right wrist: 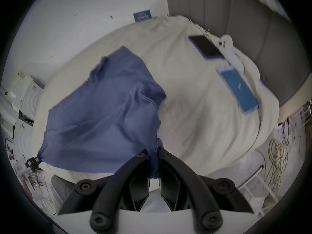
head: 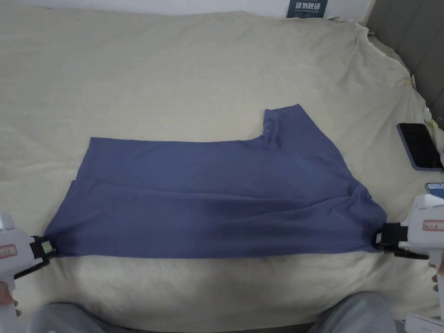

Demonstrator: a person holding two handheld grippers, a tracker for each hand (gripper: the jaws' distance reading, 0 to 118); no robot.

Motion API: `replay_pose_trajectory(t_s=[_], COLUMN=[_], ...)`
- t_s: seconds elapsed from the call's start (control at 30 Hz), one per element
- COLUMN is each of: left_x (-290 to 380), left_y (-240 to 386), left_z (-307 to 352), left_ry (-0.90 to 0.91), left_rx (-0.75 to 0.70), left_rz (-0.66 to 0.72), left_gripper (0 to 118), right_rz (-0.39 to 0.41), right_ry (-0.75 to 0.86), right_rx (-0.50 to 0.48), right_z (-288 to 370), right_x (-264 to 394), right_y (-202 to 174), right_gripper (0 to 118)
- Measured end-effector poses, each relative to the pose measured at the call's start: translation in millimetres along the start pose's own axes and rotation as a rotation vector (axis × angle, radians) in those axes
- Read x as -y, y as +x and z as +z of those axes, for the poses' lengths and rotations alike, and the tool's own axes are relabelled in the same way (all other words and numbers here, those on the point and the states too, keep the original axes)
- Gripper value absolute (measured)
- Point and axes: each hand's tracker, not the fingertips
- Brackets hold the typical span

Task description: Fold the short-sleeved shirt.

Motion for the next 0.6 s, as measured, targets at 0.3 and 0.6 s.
replay_pose_trajectory(t_s=[0.3, 0.6], left_x=[-28, -64], left_y=[-6, 71], left_z=[38, 93], left_ry=[0.143, 0.474], left_rx=[-0.111, -0.005], left_rz=[-0.001, -0.246], left_gripper=[118, 110], right_rz=[0.086, 0.231], right_ry=[0.152, 0.757], right_rx=[0.117, 0.033], right_z=[38, 125], right_x=[-11, -28], right_y=[-4, -75], right_gripper=[110, 112])
